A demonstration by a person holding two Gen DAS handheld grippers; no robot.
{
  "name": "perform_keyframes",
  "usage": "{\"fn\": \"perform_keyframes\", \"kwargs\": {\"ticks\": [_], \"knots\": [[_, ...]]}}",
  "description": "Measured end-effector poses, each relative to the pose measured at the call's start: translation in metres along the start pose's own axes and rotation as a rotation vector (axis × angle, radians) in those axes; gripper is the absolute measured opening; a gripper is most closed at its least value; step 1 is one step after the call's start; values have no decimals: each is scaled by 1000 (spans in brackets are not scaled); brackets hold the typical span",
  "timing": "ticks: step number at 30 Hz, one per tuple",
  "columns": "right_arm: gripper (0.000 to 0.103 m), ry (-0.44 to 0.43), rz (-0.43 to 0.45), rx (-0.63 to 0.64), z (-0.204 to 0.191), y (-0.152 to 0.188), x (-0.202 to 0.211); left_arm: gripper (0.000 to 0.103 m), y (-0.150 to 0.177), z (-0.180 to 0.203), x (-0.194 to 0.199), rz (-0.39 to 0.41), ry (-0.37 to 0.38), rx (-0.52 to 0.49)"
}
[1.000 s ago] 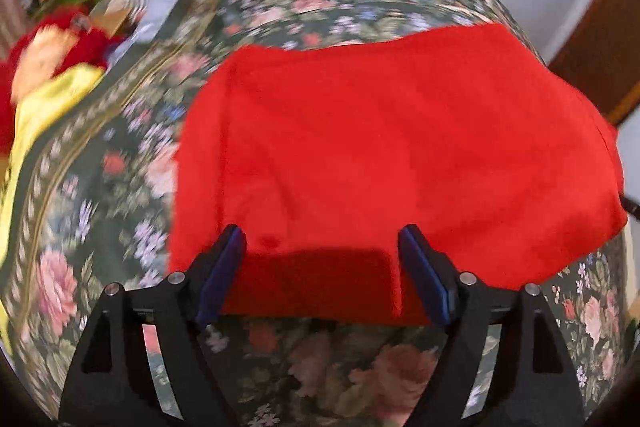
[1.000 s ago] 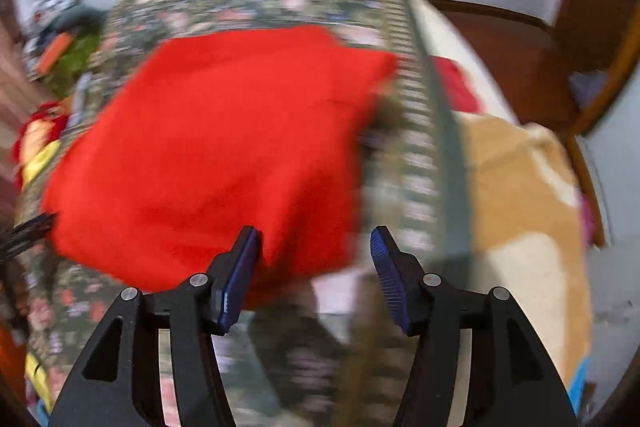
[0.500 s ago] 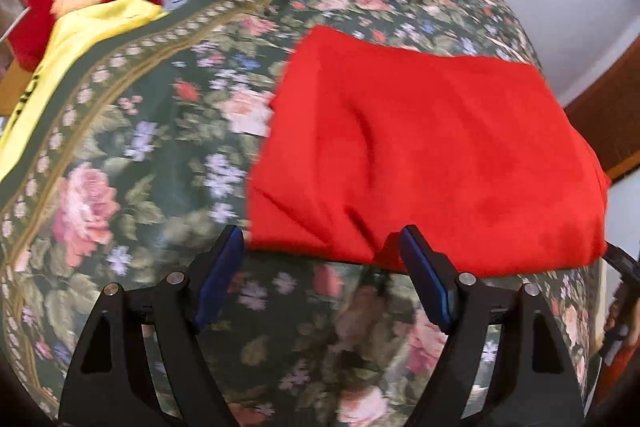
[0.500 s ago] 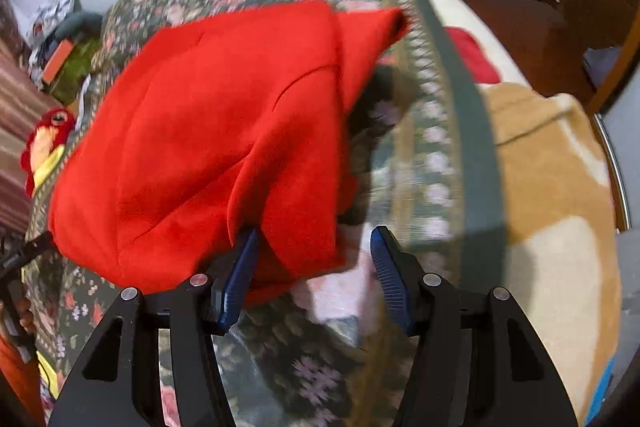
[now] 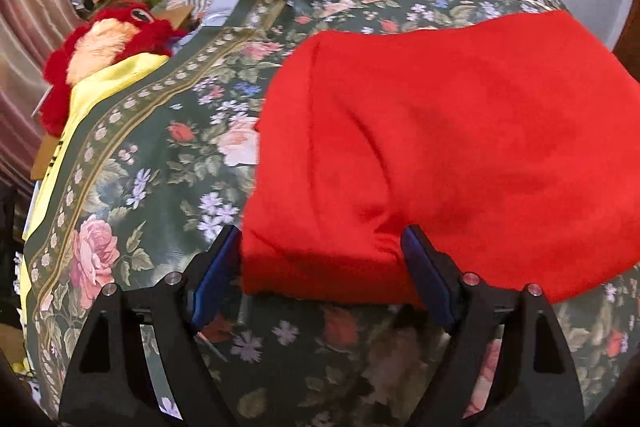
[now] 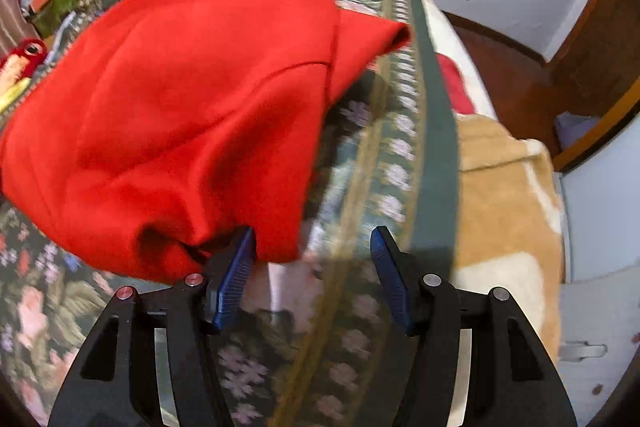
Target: Fold large clothes
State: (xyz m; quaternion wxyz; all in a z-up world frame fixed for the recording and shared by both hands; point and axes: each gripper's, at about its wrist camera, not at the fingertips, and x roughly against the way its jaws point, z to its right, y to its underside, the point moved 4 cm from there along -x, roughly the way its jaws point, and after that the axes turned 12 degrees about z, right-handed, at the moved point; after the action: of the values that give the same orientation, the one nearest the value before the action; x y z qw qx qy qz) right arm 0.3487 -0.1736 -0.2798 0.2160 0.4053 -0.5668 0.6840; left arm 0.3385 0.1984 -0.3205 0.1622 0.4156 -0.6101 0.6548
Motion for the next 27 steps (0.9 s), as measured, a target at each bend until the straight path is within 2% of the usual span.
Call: {"fn": "perform_keyframes", "kwargs": {"ticks": [2,6,8,11,15,19,21,22,25,27], "knots": [[54,28,-12,11,3,5,1,83,0,-8,-2,4,-14,20],[53,162,-3,57,11,11,7,83,-3,-18,-2,9,-81,6],[52,162,-7,15,18,11,14,82,-5,-23,2,3,-75,31],[52,103,48,-95,28,10,37,82,-2,-32,17,11,-38,85],[53,25,141,-189,28,-4,76,82,4,-55,40,-27,137,262],[55,-68,203,-193,7,-30,96,82,10,-66,58,-71,320,426],[66,-123,225,-189,-11,-42,103,82,12,-64,61,-93,397,489],[69,-148,234,-190,-21,-45,104,82,13,-61,62,-105,429,512],[70,-230,242,-189,-52,-58,97,82,16,-43,57,-157,538,578],[70,-278,226,-198,-68,-62,86,82,16,-30,50,-184,580,589]]}}
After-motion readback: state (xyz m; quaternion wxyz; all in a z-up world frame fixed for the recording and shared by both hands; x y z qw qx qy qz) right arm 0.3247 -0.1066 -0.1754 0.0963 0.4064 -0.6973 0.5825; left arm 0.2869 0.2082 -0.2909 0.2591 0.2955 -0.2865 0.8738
